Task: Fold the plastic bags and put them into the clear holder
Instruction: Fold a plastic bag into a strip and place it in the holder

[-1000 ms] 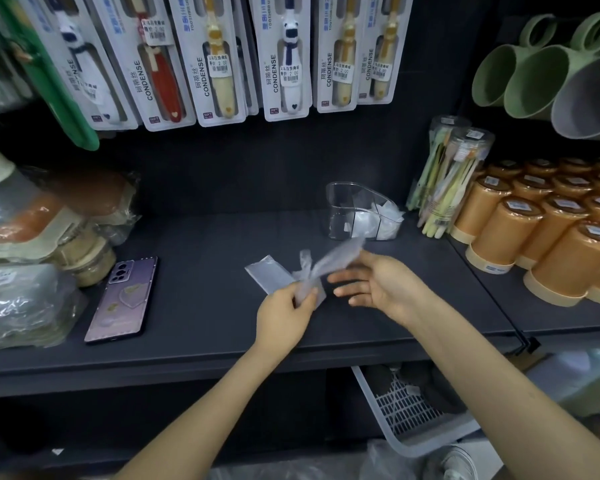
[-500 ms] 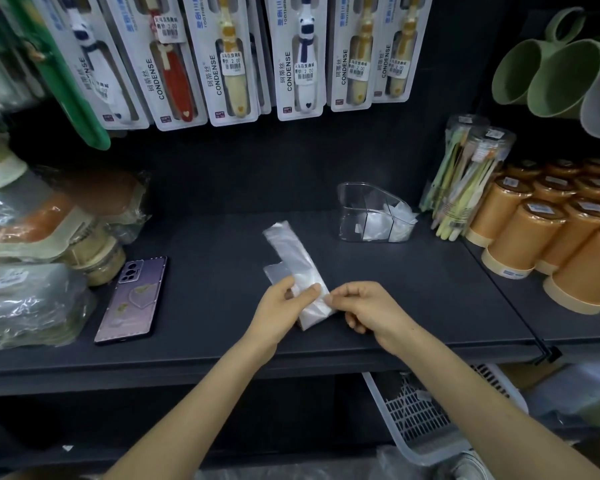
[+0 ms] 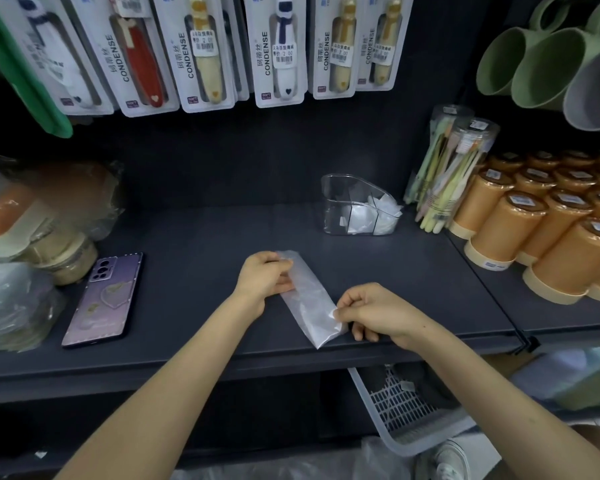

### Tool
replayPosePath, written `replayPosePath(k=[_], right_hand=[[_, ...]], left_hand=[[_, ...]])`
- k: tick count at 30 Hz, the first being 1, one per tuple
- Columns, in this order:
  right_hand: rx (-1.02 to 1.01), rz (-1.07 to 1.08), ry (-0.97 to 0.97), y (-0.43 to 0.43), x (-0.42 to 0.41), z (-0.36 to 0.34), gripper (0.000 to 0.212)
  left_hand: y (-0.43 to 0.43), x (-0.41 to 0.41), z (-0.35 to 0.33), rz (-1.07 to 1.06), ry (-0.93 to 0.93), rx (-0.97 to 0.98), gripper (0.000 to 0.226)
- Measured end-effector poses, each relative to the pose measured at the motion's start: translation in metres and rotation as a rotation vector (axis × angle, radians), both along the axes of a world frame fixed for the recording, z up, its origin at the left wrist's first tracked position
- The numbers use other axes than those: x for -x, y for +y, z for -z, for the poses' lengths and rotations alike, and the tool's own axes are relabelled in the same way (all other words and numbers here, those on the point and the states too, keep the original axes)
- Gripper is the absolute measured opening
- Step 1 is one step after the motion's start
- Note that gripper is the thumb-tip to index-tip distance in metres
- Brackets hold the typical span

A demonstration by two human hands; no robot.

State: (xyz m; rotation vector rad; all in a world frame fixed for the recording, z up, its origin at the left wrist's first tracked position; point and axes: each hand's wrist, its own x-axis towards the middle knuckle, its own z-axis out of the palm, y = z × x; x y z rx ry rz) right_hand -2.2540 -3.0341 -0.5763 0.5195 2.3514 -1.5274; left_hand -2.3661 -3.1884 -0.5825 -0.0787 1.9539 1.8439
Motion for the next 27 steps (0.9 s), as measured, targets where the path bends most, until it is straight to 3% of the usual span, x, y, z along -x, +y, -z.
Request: replayPosePath(k=[6,12,14,16,18,20,24,27], right_hand=[[0.0,0.041,0.013,0.004,-0.003,0.003,0.006],[-0.104,0.013,0.035,0.02,-0.004,-0.003,0.004],[-0.141,-0.029,0.028,0.024,-0.003,-0.005,0.005],[-0.171,-0.06,0.023,0.029,0.0,-0.006,0.006],[-0.191,-0.089,0.014,0.033,0.002,-0.007,0.007],[-0.205,-0.123,-0.001,0.037,0.004,-0.007,0.009],[-0.216,-0.161,-0.023,0.044,0.006,-0.006,0.012],[-0.2,-0.148,-0.029,0.046,0.004,-0.008,0.011]], left_hand=[[0.001,0.003,0.009,-0.099,0.038,0.092,0.027],[-0.01,-0.007,0.012,-0.062,0.109,0.193,0.036],[-0.014,-0.009,0.015,-0.038,0.292,0.369,0.034],[-0.02,-0.01,0.02,-0.022,0.678,0.613,0.029],[-0.024,-0.011,0.028,0.075,1.008,0.701,0.024],[-0.028,-0.01,0.037,0.26,1.187,0.706,0.028],[-0.028,-0.021,0.042,0.714,1.157,0.701,0.06],[-0.024,-0.033,0.047,0.829,1.079,0.83,0.079]])
